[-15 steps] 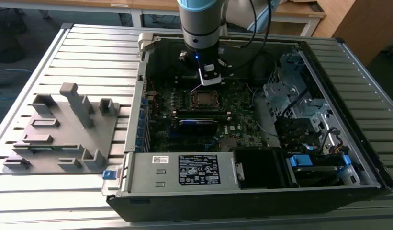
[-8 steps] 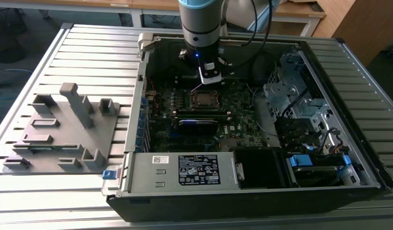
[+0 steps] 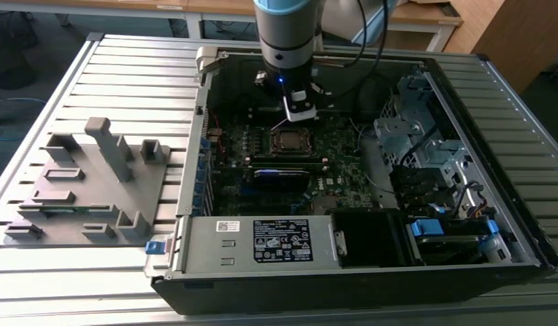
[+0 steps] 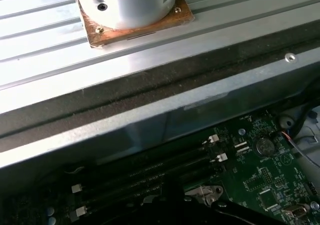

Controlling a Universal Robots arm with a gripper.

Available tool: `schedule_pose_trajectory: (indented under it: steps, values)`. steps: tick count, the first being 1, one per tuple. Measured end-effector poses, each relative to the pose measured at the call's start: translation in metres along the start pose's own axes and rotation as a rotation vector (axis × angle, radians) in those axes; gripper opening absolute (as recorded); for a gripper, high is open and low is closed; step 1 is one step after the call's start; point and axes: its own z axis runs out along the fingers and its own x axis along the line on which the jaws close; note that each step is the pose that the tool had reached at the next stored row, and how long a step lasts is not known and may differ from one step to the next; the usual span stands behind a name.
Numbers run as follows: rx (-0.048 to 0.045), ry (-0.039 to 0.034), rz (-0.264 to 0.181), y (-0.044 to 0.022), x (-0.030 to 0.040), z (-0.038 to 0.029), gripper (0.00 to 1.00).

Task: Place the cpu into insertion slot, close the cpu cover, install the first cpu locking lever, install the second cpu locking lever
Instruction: 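Install the first cpu locking lever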

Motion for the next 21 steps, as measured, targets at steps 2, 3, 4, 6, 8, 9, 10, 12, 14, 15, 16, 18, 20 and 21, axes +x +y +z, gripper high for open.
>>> schedule_pose_trajectory:
  steps: [2,3,4,6,8,9,10,12,14,15,16,18,20,21]
  values:
    - [0.0001,-0.0001,0.000,-0.0001,-0.0005,0.0001,0.10]
    - [-0.0003,-0.0002,0.000,-0.0003,-0.0006,0.0005,0.10]
    - [-0.0001,-0.0002,0.000,-0.0005,-0.0007,0.0010,0.10]
    - [-0.0001,-0.0002,0.000,-0.0006,-0.0015,0.0024,0.10]
    - [0.0000,-0.0002,0.000,-0.0004,-0.0036,0.0041,0.10]
    - [0.0001,-0.0002,0.000,-0.0001,-0.0052,0.0049,0.10]
    - [0.0000,-0.0003,0.000,0.0002,-0.0067,0.0058,0.10]
    - [-0.0001,-0.0004,0.001,0.0007,-0.0094,0.0075,0.10]
    - [0.0000,-0.0006,0.001,0.0008,-0.0113,0.0092,0.10]
    - [0.0001,-0.0007,0.001,0.0008,-0.0119,0.0100,0.10]
    - [0.0001,-0.0008,0.002,0.0006,-0.0121,0.0107,0.10]
    - [0.0012,-0.0014,0.002,0.0004,-0.0122,0.0115,0.10]
    - [0.0017,-0.0016,0.002,0.0004,-0.0122,0.0114,0.10]
    - [0.0018,-0.0016,0.002,0.0004,-0.0122,0.0114,0.10]
